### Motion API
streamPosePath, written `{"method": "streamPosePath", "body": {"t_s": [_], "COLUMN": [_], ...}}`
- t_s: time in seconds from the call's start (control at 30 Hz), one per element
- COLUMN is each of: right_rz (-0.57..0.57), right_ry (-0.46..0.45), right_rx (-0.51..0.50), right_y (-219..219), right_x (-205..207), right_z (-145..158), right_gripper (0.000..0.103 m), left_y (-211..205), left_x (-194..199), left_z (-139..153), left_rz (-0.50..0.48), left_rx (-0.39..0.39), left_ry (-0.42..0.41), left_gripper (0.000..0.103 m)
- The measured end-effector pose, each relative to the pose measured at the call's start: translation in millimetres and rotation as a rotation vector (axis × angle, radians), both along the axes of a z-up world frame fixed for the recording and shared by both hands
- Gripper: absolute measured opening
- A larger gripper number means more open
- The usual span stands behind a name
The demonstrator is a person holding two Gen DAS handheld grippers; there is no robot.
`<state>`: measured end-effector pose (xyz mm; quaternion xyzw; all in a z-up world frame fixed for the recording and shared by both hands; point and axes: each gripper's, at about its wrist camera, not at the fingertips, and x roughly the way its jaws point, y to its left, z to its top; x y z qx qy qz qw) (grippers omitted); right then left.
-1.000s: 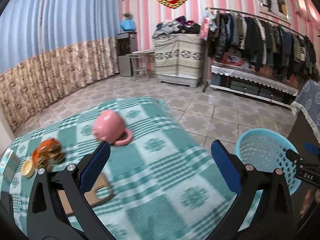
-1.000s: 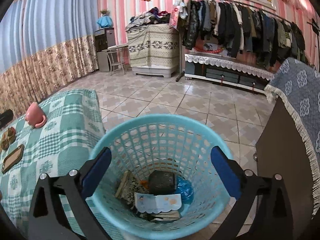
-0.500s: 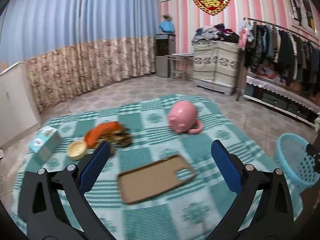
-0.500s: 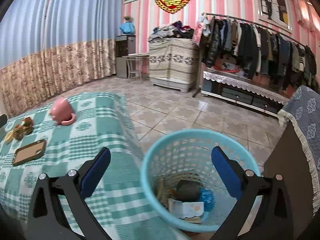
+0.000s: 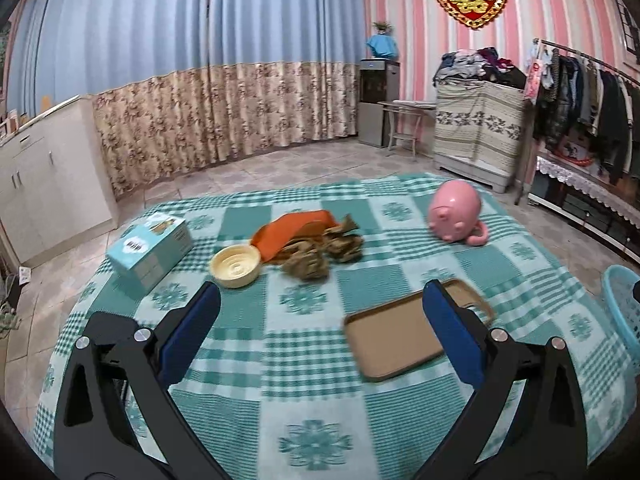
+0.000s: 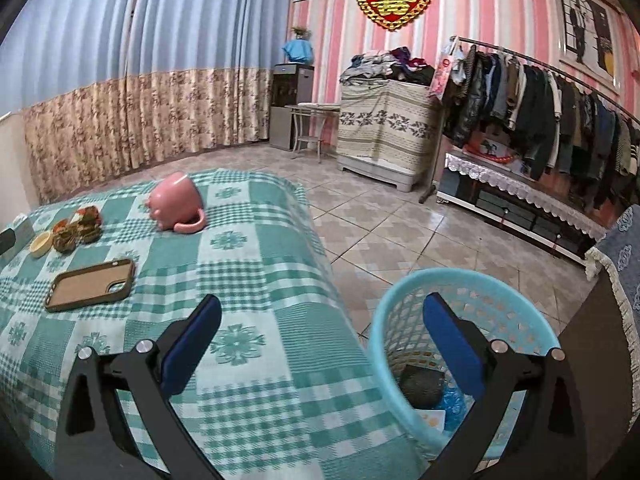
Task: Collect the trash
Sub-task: 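Move both tools back over the table toward the cream bowl, then grasp the cream bowl rim with the left gripper while the right grasps brown cloth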
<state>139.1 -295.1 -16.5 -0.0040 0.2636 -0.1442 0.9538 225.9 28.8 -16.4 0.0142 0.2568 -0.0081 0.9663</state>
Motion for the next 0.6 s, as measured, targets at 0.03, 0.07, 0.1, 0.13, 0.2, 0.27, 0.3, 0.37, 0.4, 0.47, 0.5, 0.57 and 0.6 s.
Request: {"method": "streamPosePath", "body": {"t_s": [0.03,0.07,0.1,0.13,0.2,0.27,0.3,0.37,0.4,0.47,0.5,0.57,0.6], "right_rz": [0.003,0.008,0.016,0.023,0.039,0.064,0.077,0.104,0.117,0.139,0.151,0.166,0.174], "right_ry": [0.002,0.005,0.008,0.011,0.016,0.022,0.026,0.035,0.039,0.048,0.055,0.061,0.064], "right_rx": [0.0,0.003,0.008,0.013,0.019,0.019,0.014,0.004,0.004,0.013,0.022,0.029,0.028], "right_y": [3,6,8,11,19,28,33,45,51,59,64,72,76], "right_x": [2,5,9,13,23,32,37,49,54,64,71,80,85], "right_z": [-2,-4,-7,-9,-13,-17,-20,-25,-27,-31,-33,-35,-35], "right_gripper": [0.098,0.098,0.098,0.098,0.098,0.098,0.098,0.098,0.098,0.098,0.098,0.098,0.098], "left_y": [5,7,11,16,24,35,37,44,48,54,57,64,67], "left_x": [0,0,0,1,4,7,8,11,14,20,24,34,40], "left_z": [-3,-5,-7,-10,-15,-20,-21,-25,-27,-30,-33,-36,-38], "left_rz": [0.011,0.018,0.025,0.035,0.052,0.071,0.076,0.091,0.1,0.114,0.123,0.145,0.155], "left_rx": [0.007,0.012,0.015,0.014,0.005,-0.004,-0.003,0.013,0.019,0.02,0.02,0.025,0.027], "left_ry": [-0.003,-0.005,-0.003,0.003,0.019,0.031,0.034,0.042,0.043,0.054,0.062,0.079,0.089], "left_gripper": [0.098,0.098,0.098,0.098,0.098,0.098,0.098,0.098,0.098,0.098,0.098,0.098,0.098]}}
